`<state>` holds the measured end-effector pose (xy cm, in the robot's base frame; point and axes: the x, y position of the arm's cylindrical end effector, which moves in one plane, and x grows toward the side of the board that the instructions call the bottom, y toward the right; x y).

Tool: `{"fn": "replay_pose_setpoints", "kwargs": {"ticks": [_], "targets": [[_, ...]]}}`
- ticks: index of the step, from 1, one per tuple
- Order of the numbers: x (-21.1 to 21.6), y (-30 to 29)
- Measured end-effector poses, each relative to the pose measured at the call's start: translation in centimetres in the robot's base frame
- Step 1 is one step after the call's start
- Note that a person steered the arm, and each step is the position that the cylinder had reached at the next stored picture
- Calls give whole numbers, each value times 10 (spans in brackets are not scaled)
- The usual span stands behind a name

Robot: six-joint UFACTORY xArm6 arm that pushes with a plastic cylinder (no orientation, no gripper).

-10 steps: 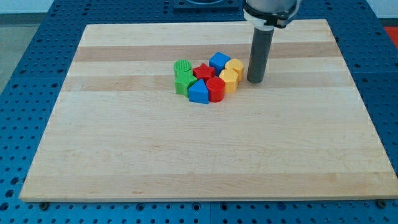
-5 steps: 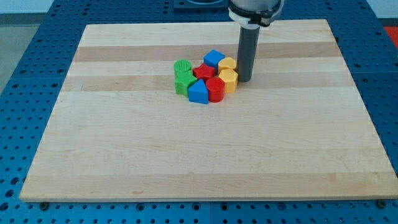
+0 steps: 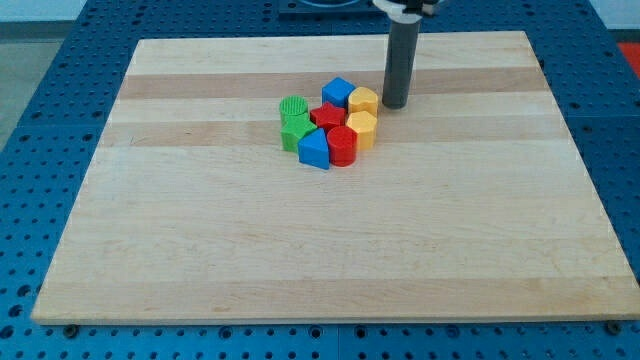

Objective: Push the yellow heart to the red star

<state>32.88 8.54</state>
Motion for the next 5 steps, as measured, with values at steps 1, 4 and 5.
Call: {"fn": "replay_pose_setpoints", "kwargs": {"ticks": [1, 4, 5], "targets": [[-11, 9], [3, -9], [3, -21]]}}
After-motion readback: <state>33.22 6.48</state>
